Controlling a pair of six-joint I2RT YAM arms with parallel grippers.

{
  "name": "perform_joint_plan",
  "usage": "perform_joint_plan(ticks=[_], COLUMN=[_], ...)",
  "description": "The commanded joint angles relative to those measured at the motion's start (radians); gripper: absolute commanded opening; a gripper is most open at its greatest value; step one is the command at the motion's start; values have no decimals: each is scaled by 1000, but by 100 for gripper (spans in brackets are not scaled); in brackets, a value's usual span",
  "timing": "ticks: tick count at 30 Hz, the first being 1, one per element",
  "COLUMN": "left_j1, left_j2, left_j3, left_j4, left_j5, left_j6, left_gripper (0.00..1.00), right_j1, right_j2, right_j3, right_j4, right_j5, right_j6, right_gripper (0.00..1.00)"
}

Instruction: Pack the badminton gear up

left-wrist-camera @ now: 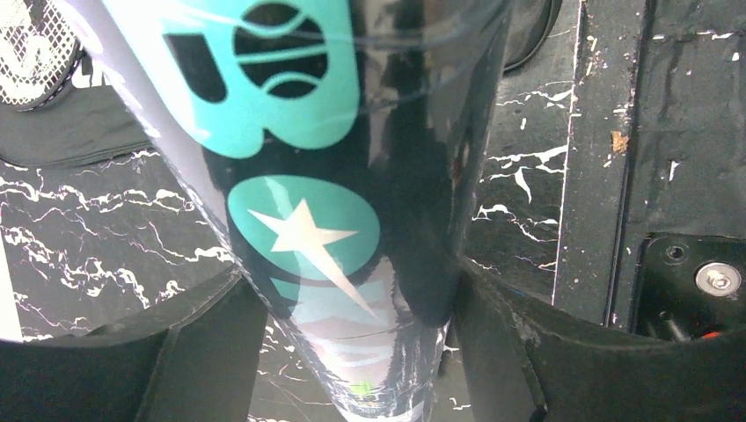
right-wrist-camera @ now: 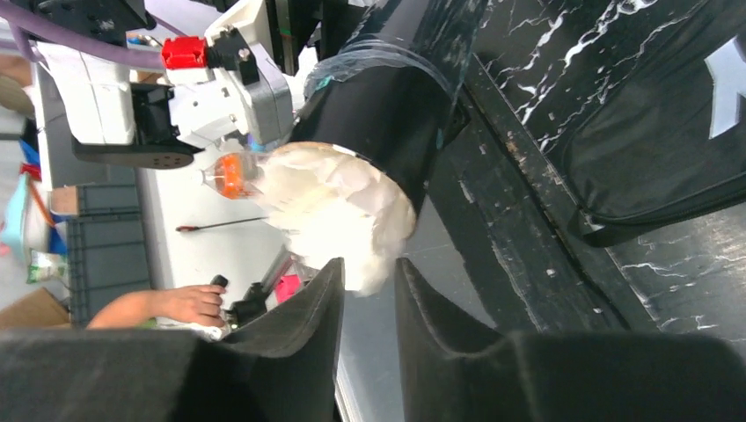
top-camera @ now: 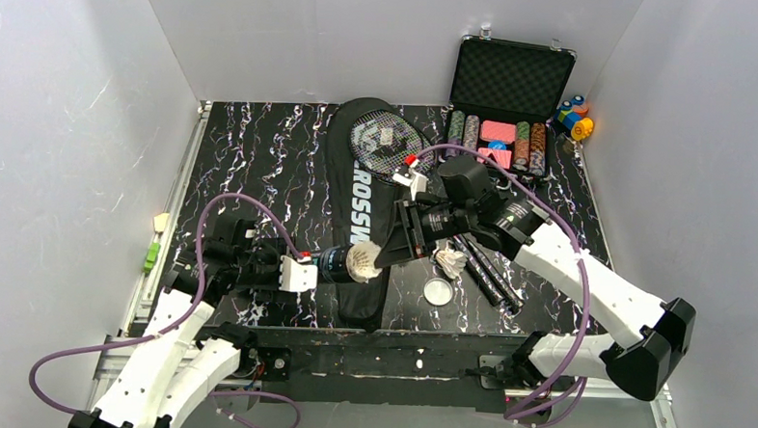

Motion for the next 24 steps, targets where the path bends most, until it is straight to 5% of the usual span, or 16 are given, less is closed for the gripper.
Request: perform_joint_plan(ticks=[1, 3, 5, 15, 24], left_j1=[-6, -7, -8, -10, -14], left_j2=[-10, -8, -7, -16, -11], left_j3=[8, 8, 10, 12, 39], left_j4=[48, 57, 65, 77, 89], left_j5=[26, 30, 34, 43, 57], left_j6=[-21, -33, -49, -101, -167], left_gripper=[19, 18, 18, 17, 17], right_j1=[40, 46, 48, 47, 58], right_j2=[27, 29, 20, -94, -89], right_j3=[67, 60, 49, 14, -78], right_j4=[-37, -33, -27, -39, 142], right_j5=[46, 64, 84, 272, 307], right_j6=[-35, -36, -35, -49, 39], right_gripper=[55, 75, 80, 85, 83])
